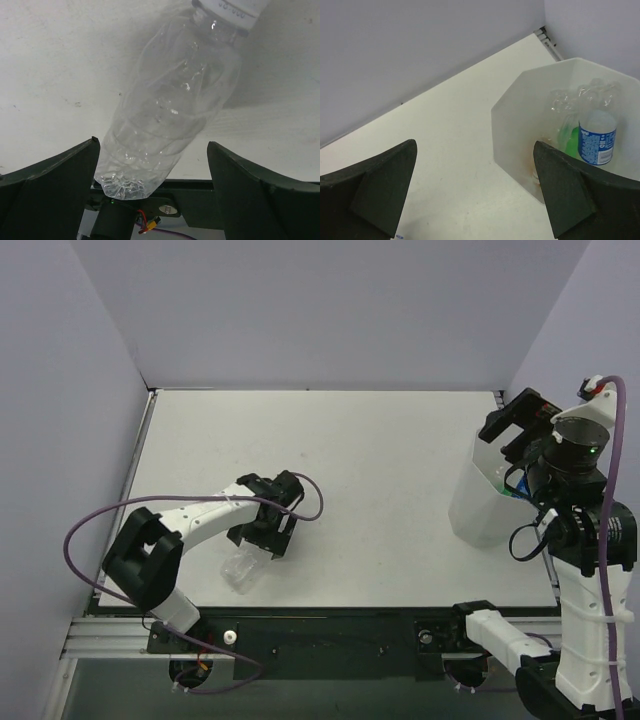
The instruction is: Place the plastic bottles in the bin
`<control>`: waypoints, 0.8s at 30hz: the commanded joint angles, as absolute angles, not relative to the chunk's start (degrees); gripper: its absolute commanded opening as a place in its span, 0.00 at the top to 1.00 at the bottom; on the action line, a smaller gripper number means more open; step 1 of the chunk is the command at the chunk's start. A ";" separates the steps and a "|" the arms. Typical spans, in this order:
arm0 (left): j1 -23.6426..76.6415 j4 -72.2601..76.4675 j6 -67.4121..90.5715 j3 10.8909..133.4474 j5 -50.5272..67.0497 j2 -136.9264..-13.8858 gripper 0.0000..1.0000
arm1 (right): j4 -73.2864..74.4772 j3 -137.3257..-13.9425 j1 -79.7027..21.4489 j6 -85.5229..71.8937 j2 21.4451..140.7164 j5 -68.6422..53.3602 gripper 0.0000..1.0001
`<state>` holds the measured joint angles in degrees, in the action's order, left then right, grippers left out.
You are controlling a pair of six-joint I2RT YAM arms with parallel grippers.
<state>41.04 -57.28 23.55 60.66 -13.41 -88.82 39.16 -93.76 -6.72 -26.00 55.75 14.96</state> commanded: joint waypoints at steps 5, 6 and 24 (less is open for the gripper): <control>42.19 -55.82 26.27 64.95 -17.58 -95.54 0.11 | 37.71 -89.22 -12.30 -29.79 56.16 10.21 0.05; 42.19 -55.38 26.45 65.13 -17.14 -95.28 0.16 | 37.71 -88.77 -12.74 -30.67 56.34 8.54 0.05; 41.13 -34.66 25.03 74.53 25.11 -73.13 0.65 | 29.53 -79.27 -18.89 -36.13 60.72 -10.98 0.04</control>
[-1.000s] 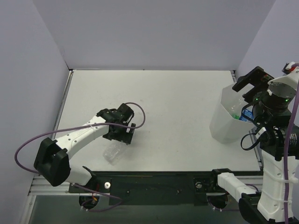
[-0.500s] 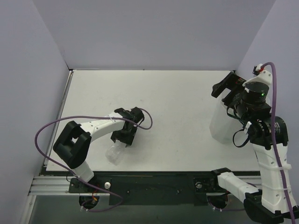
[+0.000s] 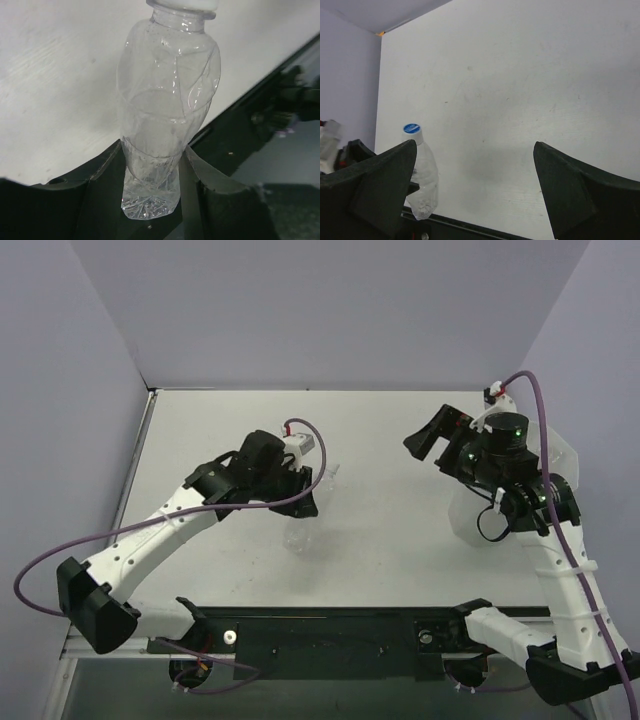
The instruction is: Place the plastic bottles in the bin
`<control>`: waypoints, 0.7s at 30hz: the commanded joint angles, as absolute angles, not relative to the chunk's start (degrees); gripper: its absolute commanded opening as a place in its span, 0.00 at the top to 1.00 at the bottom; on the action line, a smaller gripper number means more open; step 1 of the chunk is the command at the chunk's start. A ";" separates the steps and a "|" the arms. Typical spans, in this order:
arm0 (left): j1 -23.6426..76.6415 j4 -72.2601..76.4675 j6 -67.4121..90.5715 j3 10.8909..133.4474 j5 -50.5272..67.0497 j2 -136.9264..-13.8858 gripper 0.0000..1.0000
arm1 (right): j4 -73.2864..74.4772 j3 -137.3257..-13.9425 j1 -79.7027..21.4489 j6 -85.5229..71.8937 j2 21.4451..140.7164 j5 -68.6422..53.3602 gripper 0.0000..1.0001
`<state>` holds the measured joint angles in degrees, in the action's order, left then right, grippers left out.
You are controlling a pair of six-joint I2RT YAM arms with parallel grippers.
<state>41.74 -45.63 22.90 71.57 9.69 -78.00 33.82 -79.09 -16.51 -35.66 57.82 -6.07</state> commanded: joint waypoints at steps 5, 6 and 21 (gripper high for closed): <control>41.13 -30.58 28.30 74.97 29.27 -73.56 0.65 | 29.36 -83.40 -28.26 -33.06 65.82 -10.14 0.04; 41.22 -30.59 28.47 75.32 29.18 -73.56 0.65 | 29.36 -83.67 -30.04 -32.26 66.18 -8.37 0.04; 40.96 -29.71 29.36 72.86 29.27 -70.40 0.65 | 18.73 -80.51 -36.91 -39.11 75.06 -8.61 0.32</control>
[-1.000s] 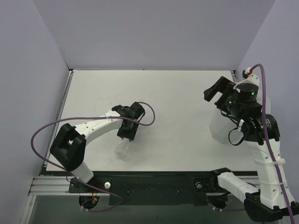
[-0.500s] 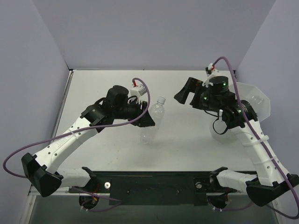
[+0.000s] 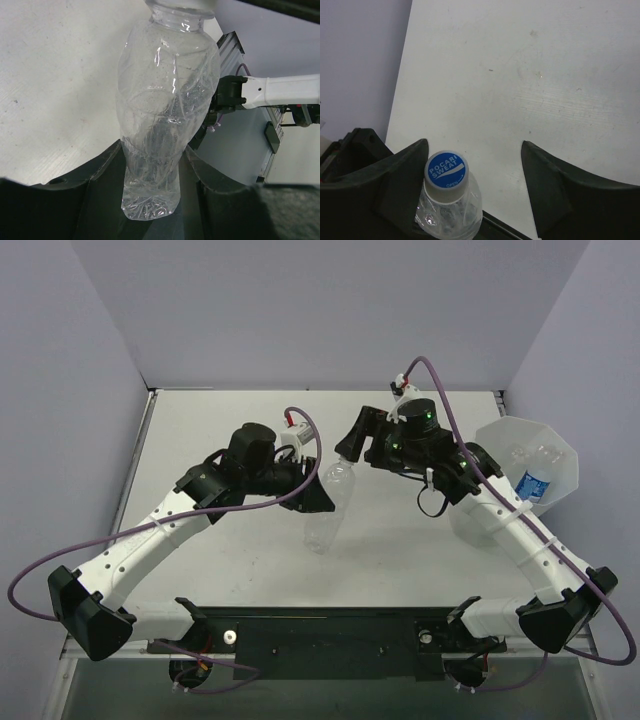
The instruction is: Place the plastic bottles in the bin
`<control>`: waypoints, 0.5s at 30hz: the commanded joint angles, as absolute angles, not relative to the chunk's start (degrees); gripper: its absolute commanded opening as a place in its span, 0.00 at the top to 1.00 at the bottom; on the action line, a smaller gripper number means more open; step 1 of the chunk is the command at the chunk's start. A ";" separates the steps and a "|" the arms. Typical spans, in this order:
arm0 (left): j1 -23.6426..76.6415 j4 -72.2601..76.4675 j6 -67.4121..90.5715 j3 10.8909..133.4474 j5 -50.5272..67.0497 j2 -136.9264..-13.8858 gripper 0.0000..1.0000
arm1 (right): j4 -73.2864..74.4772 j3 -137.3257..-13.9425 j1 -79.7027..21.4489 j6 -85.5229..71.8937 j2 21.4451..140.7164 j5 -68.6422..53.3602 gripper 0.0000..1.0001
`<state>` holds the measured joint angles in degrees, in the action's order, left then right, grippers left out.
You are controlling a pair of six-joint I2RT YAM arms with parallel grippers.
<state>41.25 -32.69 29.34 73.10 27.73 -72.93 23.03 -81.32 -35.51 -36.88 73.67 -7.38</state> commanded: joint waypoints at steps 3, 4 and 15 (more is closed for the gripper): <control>40.61 -30.06 29.36 73.12 29.00 -70.49 0.65 | 18.19 -80.16 -37.79 -41.21 75.67 -10.10 0.75; 40.26 -30.23 29.44 73.12 28.92 -70.58 0.64 | 17.76 -79.63 -37.97 -41.48 75.50 -10.28 0.84; 39.64 -35.59 28.30 76.28 28.57 -71.90 0.06 | 34.87 -91.91 -34.20 -31.83 73.65 12.56 1.00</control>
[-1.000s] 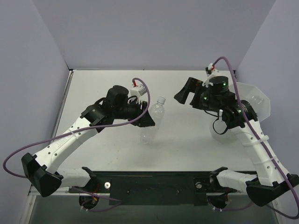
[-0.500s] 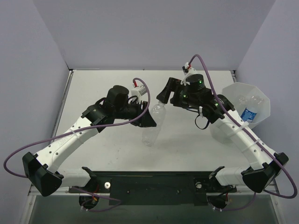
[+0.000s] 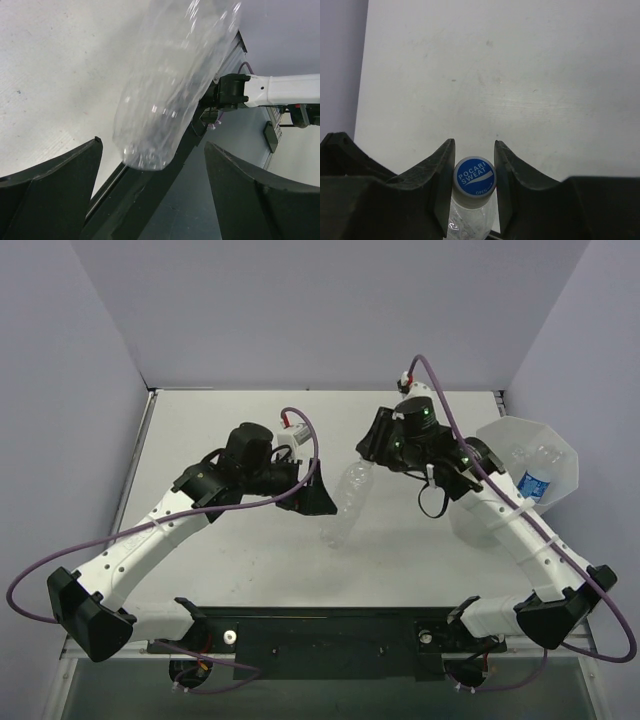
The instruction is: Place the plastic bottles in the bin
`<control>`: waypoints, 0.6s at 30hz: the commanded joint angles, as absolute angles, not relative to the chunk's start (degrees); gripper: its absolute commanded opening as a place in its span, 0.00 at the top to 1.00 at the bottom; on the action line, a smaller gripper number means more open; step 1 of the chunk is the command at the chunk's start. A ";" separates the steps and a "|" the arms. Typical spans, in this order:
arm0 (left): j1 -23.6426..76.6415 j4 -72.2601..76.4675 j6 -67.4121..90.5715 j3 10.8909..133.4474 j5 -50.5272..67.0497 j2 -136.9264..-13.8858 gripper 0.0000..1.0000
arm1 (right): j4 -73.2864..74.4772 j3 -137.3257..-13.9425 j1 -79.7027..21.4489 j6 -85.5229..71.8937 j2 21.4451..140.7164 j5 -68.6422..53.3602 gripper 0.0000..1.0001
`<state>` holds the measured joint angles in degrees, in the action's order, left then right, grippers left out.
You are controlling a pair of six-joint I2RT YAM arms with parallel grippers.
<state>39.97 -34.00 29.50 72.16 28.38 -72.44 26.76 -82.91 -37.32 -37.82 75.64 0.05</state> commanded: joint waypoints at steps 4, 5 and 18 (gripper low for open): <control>39.20 -40.33 26.81 81.38 27.42 -70.50 0.06 | 39.10 -99.73 -26.38 -28.83 73.13 16.07 1.00; 39.03 -40.60 26.63 82.69 26.73 -70.23 0.06 | 39.55 -100.80 -24.28 -27.61 72.78 18.17 1.00; 29.36 -38.41 31.64 77.09 25.49 -63.90 0.05 | 34.19 -107.67 -5.64 -23.55 66.62 40.60 1.00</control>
